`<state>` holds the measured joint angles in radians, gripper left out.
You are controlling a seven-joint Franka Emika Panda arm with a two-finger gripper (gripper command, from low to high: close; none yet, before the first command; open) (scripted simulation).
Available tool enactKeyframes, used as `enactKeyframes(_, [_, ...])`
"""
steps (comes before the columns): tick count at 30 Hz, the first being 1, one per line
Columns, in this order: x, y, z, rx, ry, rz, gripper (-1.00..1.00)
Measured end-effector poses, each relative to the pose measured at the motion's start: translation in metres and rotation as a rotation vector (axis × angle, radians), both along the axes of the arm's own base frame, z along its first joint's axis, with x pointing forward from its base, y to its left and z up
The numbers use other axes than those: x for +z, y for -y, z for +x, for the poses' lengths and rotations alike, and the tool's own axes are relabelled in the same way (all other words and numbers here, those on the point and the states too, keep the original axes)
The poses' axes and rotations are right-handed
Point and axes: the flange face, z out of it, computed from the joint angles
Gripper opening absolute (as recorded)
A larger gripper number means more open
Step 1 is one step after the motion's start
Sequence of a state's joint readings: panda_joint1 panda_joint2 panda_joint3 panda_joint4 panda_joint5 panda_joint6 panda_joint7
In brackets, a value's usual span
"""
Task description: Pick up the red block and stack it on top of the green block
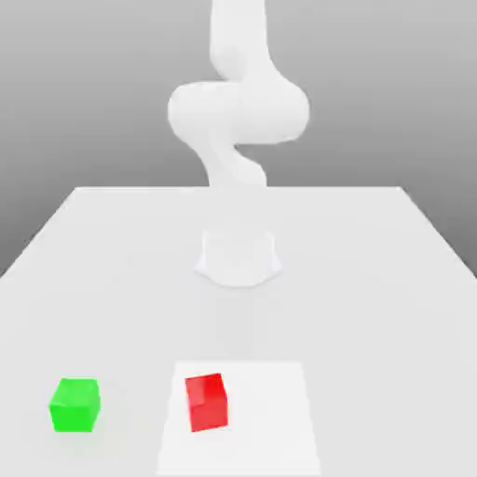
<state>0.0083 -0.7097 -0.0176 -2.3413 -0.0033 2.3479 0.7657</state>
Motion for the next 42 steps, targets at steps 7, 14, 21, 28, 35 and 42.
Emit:
enactKeyframes(7, [-0.153,0.015,0.065,0.064,-0.24,-0.038,0.0])
enactKeyframes(14, [-0.308,0.027,0.072,0.133,-0.473,-0.065,0.0])
enactKeyframes(21, [-0.446,0.038,0.033,0.201,-0.693,-0.08,0.0])
enactKeyframes(28, [-0.513,0.038,0.027,0.209,-0.713,-0.082,-1.0])
enactKeyframes(35, [-0.508,0.038,0.028,0.209,-0.714,-0.082,-1.0])
enactKeyframes(42, [-0.446,0.089,0.03,0.036,-0.717,-0.017,-1.0])
